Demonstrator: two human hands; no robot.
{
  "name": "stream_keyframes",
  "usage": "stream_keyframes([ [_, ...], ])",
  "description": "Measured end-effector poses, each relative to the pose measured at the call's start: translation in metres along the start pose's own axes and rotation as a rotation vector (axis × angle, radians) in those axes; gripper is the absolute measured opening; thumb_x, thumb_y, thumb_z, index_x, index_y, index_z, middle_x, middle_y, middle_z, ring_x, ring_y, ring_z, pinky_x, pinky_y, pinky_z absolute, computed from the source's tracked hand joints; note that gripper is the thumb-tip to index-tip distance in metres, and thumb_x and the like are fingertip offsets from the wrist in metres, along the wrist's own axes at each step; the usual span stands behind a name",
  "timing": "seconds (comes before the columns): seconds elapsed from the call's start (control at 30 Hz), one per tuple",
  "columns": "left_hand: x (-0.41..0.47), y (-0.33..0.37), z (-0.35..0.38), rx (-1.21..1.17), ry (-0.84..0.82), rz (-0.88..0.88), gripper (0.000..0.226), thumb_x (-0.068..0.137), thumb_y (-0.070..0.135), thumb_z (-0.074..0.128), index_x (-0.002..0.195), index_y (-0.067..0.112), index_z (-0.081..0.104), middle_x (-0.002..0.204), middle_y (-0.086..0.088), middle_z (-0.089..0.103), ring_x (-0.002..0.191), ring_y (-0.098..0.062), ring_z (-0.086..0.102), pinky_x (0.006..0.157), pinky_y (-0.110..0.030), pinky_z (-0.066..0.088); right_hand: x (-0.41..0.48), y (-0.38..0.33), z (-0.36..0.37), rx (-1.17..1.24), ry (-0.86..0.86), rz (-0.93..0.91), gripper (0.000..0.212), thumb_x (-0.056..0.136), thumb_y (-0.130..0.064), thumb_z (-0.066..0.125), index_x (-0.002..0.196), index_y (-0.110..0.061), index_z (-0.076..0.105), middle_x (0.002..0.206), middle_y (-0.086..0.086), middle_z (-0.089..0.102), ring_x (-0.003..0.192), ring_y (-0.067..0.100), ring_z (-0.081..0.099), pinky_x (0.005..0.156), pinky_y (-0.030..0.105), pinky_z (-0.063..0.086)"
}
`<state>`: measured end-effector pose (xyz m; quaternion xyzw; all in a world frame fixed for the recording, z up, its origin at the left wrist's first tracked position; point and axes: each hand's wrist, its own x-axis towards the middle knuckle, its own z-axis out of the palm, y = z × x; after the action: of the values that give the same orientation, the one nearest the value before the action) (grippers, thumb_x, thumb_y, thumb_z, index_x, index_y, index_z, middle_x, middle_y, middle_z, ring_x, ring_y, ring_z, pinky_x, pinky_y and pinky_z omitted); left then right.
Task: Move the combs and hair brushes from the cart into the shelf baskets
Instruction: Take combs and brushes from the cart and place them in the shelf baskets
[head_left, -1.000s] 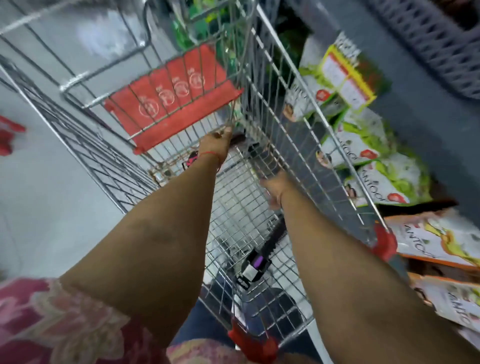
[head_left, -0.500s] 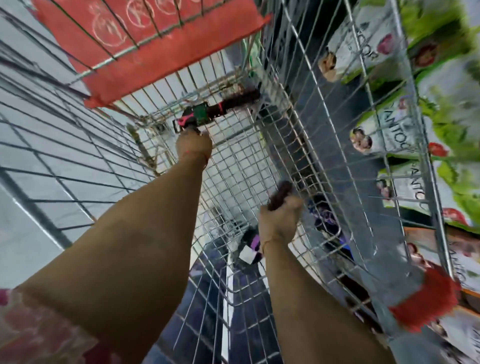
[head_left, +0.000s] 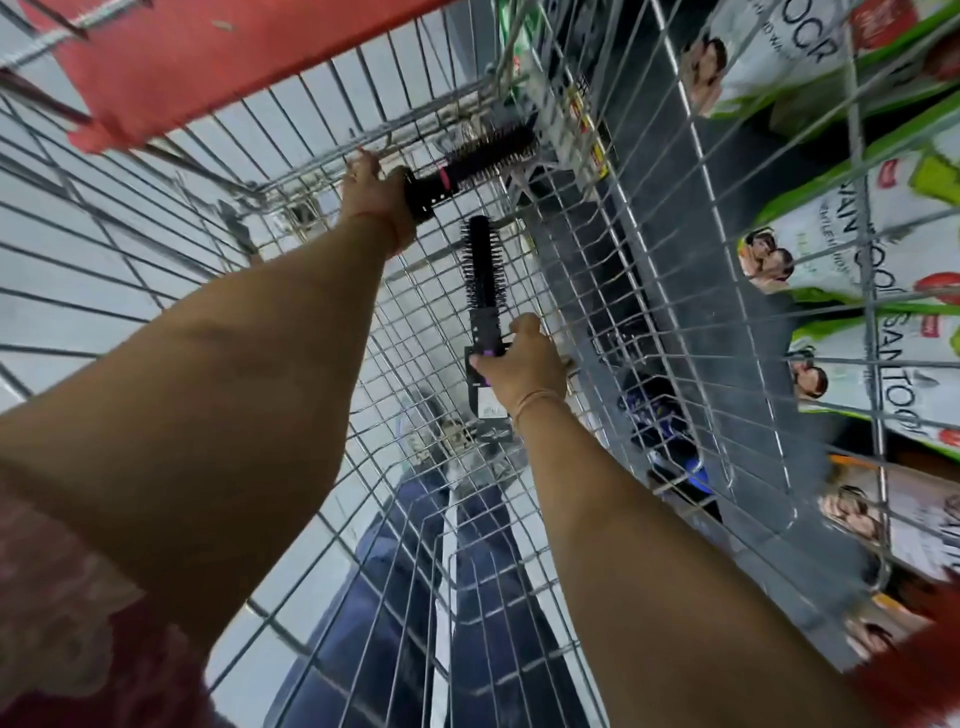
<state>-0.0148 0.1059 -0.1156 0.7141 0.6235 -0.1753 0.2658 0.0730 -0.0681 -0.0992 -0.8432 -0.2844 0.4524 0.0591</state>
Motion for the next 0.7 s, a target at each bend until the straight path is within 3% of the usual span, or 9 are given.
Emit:
stream_keyframes([
  [0.1,-0.01,-0.003,0.004,-0.064,-0.067,-0.077,0.062,0.085,0.027,0.064,0.137,0.009,0.036,0.139,-0.023,0.039,0.125,-0.041,0.043,0.103,-0.046,0.042,-0.003,-0.007,-0.004,-0.089,0.212,-0.019,0.034,0.081,-0.019,0.065,0.112,-0.011,0.053,0.117,0.009,0.061,0.097,0.022,0.057,0.069,0.03,0.049],
  [0.17,-0.018,-0.001,0.008,-0.216,-0.059,-0.173,0.062,0.081,0.021,0.068,0.133,0.006,0.039,0.133,-0.02,0.048,0.121,-0.036,0.049,0.101,-0.044,0.047,-0.006,-0.005,-0.009,-0.205,0.344,-0.067,0.043,0.083,-0.026,0.065,0.12,-0.01,0.049,0.127,0.011,0.049,0.108,0.021,0.048,0.078,0.033,0.052],
  [0.27,-0.031,0.006,0.015,-0.325,0.031,-0.28,0.056,0.079,0.024,0.07,0.127,0.008,0.045,0.129,-0.015,0.055,0.121,-0.031,0.048,0.102,-0.042,0.046,-0.006,0.003,-0.011,-0.296,0.244,-0.111,0.064,0.082,-0.05,0.058,0.13,-0.011,0.043,0.135,0.014,0.04,0.125,0.029,0.04,0.094,0.043,0.047],
  [0.33,-0.036,0.012,0.016,-0.336,0.082,-0.341,0.047,0.081,0.025,0.067,0.124,0.012,0.05,0.129,-0.013,0.055,0.124,-0.029,0.044,0.103,-0.041,0.039,-0.003,0.006,-0.012,-0.264,0.193,-0.087,0.055,0.087,-0.046,0.053,0.129,-0.011,0.045,0.135,0.014,0.04,0.125,0.029,0.04,0.093,0.042,0.048],
  [0.43,-0.04,0.016,0.01,-0.33,0.056,-0.372,0.038,0.084,0.029,0.063,0.119,0.016,0.057,0.126,-0.011,0.057,0.124,-0.028,0.042,0.103,-0.038,0.035,0.003,0.007,-0.013,-0.103,0.217,0.044,0.051,0.086,-0.03,0.061,0.128,-0.008,0.044,0.137,0.014,0.044,0.126,0.031,0.042,0.098,0.043,0.044],
  [0.53,-0.041,0.014,0.017,-0.469,-0.084,-0.397,0.041,0.082,0.028,0.068,0.119,0.016,0.059,0.122,-0.007,0.063,0.117,-0.026,0.054,0.1,-0.034,0.047,0.006,0.003,-0.014,-0.071,0.192,0.084,0.051,0.083,-0.029,0.065,0.125,-0.006,0.047,0.134,0.013,0.051,0.125,0.03,0.043,0.101,0.043,0.039],
  [0.6,-0.05,0.014,0.023,-0.707,-0.18,-0.474,0.043,0.085,0.021,0.066,0.125,0.008,0.055,0.123,-0.011,0.065,0.111,-0.026,0.063,0.081,-0.022,0.059,0.003,-0.001,-0.014,-0.069,0.171,0.127,0.048,0.082,-0.03,0.067,0.121,-0.007,0.051,0.129,0.013,0.055,0.122,0.029,0.045,0.097,0.039,0.04],
  [0.63,-0.056,0.015,0.025,-0.815,-0.203,-0.509,0.042,0.087,0.018,0.063,0.126,0.007,0.054,0.118,-0.012,0.067,0.107,-0.026,0.065,0.072,-0.018,0.059,-0.001,-0.002,-0.014,-0.054,0.167,0.159,0.045,0.082,-0.029,0.067,0.119,-0.007,0.053,0.128,0.012,0.056,0.121,0.029,0.046,0.093,0.037,0.041],
  [0.7,-0.073,0.018,0.029,-0.988,-0.157,-0.607,0.037,0.087,0.014,0.062,0.123,0.008,0.056,0.086,-0.008,0.067,0.086,-0.022,0.066,0.073,-0.022,0.056,-0.008,0.001,-0.014,0.058,0.166,0.211,0.037,0.084,-0.021,0.066,0.117,-0.009,0.053,0.12,0.012,0.057,0.112,0.028,0.051,0.084,0.033,0.045],
])
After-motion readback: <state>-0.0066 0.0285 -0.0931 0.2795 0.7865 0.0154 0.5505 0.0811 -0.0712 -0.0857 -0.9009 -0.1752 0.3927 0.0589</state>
